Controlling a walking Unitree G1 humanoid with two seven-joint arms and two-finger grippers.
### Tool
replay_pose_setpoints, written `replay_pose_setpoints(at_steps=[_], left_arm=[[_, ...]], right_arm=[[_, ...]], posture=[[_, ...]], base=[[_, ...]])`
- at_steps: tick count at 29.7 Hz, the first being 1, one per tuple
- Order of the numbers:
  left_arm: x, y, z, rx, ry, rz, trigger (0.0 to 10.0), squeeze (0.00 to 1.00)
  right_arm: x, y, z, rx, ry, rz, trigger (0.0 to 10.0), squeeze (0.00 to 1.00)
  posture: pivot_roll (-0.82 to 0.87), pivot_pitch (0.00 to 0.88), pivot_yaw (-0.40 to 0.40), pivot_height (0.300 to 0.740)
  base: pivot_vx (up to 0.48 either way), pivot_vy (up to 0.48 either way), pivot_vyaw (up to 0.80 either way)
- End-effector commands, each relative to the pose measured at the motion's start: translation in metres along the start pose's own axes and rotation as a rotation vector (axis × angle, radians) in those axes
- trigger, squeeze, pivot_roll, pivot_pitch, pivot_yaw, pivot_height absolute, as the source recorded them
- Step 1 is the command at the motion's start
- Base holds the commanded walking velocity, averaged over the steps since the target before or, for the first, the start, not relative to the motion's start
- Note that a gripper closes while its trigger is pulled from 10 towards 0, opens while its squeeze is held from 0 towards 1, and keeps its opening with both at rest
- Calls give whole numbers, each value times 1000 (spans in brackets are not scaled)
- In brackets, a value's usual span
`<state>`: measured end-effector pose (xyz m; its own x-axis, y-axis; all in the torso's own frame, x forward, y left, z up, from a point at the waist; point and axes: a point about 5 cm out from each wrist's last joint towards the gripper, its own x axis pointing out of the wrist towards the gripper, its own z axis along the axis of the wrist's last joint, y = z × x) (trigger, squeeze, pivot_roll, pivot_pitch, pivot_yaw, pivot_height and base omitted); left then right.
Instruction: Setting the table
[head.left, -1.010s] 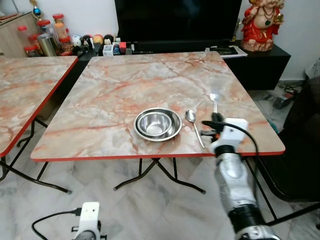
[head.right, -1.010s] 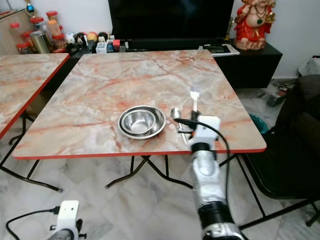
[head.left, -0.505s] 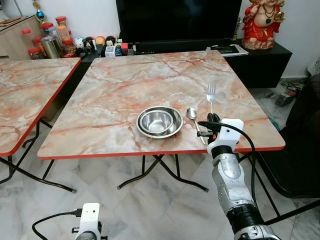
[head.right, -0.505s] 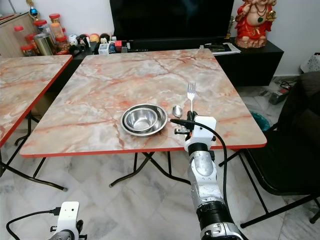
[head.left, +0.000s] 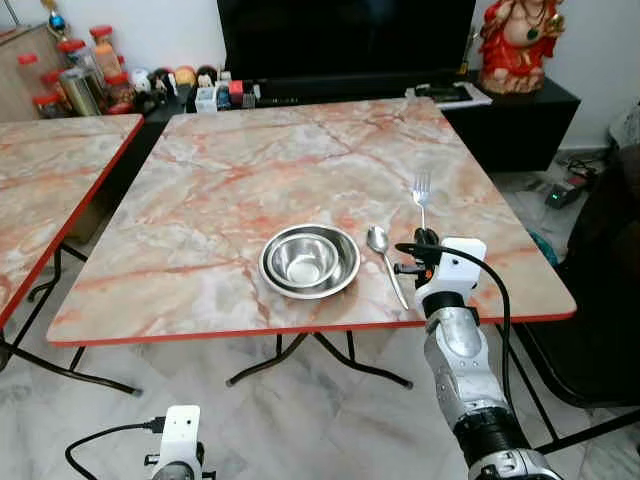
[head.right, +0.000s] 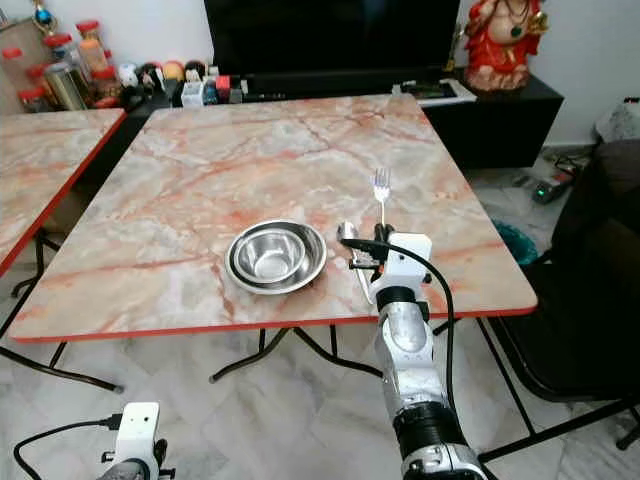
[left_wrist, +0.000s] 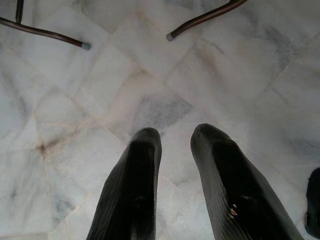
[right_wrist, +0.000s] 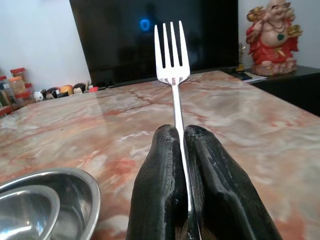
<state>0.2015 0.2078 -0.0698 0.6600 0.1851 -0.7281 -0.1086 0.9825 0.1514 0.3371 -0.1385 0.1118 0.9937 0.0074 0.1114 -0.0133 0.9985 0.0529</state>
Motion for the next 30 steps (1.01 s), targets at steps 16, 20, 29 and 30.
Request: replay_pose_setpoints(at_steps=[16,20,29,30], left_arm=[[0,3,1,17,-6,8,10000,0],[0,2,1,22,-8,3,10000,0],[-1,2,-1,39,-2,3,10000,0],[-1,2,-1,39,-2,3,10000,0]], right_arm=[[-1,1,-2,-12,8,13,10000,0],[-5,-1,-7,-26,26,13,10000,0],[-10,-12,-14,-53,56,-1,10000,0],[-10,-12,-14,-53,56,-1,10000,0]], posture=[[-34,0,52,740],[-36,0,52,740],[-42,0,55,740],[-42,0,55,740]], base=[[111,0,0],[0,0,0],[0,-198,0],[0,-292,0]])
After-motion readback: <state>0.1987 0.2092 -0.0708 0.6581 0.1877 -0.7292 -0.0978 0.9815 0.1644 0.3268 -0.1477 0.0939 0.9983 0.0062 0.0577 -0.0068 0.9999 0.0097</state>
